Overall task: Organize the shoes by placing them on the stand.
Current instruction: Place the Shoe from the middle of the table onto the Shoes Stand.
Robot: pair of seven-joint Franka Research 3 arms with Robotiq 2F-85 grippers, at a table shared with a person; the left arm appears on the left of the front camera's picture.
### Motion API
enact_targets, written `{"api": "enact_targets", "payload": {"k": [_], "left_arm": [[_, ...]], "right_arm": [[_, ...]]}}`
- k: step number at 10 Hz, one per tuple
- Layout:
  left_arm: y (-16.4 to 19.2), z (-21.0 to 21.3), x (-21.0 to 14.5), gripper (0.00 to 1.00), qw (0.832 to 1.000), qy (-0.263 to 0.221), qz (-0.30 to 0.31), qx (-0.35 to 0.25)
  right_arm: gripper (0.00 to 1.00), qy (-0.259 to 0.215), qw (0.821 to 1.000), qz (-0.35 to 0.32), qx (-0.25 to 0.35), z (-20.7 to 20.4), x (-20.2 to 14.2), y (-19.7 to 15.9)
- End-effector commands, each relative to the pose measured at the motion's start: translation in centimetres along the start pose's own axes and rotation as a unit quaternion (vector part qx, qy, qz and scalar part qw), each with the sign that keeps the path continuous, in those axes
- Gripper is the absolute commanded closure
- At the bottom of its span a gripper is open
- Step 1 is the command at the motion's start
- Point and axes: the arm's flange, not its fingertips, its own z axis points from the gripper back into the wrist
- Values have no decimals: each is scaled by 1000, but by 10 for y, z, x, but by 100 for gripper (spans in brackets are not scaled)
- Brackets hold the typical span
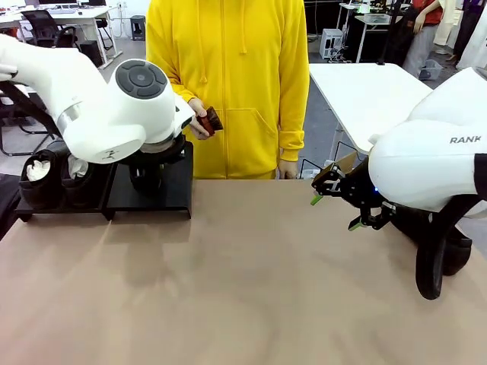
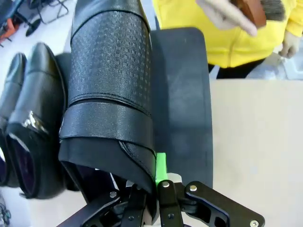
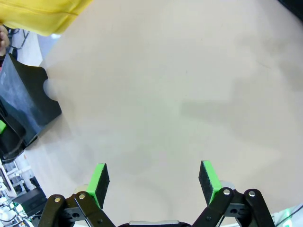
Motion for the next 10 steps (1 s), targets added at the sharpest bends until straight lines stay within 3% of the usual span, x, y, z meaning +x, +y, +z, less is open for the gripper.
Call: {"api": "enact_targets", "payload": {"k": [1, 6, 10], "left_arm": [[0, -5, 13, 100, 999, -22, -28, 21], [32, -41, 12, 100, 998, 13, -15, 51], [42, -43, 10, 100, 997, 28, -34, 66]], "right_arm": [[0, 7, 1000, 9, 8, 1, 3, -1], [0, 7, 1000, 9, 8, 1, 3, -1], [0, 7, 1000, 9, 8, 1, 3, -1]]}}
